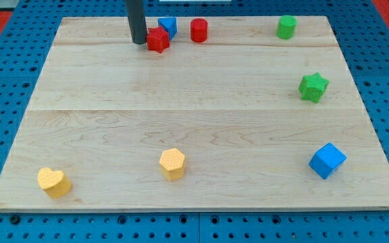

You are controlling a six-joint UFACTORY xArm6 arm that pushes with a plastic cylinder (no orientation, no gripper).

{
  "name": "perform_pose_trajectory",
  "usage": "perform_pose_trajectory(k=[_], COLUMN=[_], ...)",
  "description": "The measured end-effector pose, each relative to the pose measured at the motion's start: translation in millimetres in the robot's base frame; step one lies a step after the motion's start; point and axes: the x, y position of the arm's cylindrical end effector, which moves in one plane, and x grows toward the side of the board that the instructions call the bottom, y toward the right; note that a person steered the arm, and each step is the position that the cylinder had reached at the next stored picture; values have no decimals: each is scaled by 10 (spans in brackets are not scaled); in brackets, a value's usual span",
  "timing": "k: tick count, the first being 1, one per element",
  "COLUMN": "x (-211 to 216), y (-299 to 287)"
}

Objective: Slide the blue cube towards the red star

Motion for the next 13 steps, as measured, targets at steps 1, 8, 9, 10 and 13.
perform_pose_trajectory(k=[1,8,9,10,13], x=[676,3138,3131,3120,3248], y=[159,3348,3556,3115,2781])
